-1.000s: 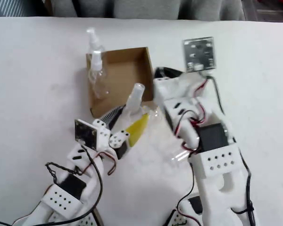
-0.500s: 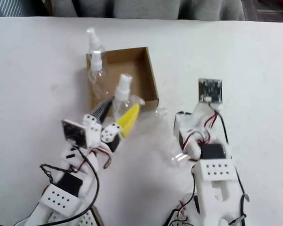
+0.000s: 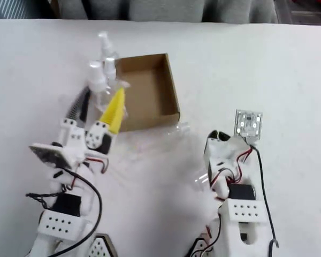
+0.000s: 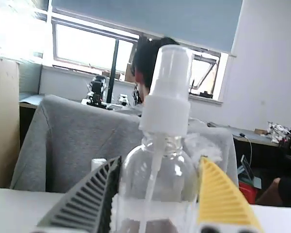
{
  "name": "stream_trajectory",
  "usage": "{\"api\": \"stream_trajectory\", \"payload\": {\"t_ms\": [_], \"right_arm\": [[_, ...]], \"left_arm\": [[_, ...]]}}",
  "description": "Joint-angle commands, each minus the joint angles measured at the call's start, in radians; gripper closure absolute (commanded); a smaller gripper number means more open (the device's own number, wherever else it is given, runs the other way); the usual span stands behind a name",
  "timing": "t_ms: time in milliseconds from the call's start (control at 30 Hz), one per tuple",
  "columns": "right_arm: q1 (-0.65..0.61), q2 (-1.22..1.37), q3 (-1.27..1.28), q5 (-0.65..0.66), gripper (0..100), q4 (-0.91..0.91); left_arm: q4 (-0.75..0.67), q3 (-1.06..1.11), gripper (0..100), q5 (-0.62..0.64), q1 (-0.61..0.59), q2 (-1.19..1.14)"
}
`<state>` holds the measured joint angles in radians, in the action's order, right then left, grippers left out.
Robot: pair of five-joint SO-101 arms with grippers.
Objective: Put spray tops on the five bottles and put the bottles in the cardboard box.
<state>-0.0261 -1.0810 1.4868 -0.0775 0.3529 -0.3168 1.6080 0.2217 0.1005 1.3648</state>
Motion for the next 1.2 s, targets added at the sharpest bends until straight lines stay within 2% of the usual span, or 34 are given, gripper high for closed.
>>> {"api": "stream_trajectory", "payload": {"t_ms": [0, 167, 333, 433, 733, 967, 1167], "right_arm": [[0.008, -0.042, 0.008, 0.005, 98.2, -0.022], [0.008, -0.097, 0.041, 0.005, 98.2, -0.018], [0.008, -0.151, 0.072, 0.005, 98.2, -0.015], [0.008, -0.182, 0.086, 0.005, 98.2, -0.013], [0.002, -0.232, 0.117, 0.005, 98.2, -0.016], [0.007, -0.231, 0.117, 0.005, 98.2, -0.019], [0.005, -0.231, 0.117, 0.006, 98.2, -0.019]], "left_arm": [[0.002, -0.129, 98, -0.012, -0.038, -0.005], [0.002, -0.167, 98, -0.026, -0.039, -0.048], [-0.006, -0.288, 98, -0.178, -0.039, -0.255], [-0.02, -0.318, 98, -0.213, -0.039, -0.357], [-0.361, -0.172, 98, -0.209, -0.039, -0.613], [-0.552, -0.178, 98, -0.124, -0.041, -0.835], [-0.695, -0.181, 98, -0.117, -0.041, -1.01]]}}
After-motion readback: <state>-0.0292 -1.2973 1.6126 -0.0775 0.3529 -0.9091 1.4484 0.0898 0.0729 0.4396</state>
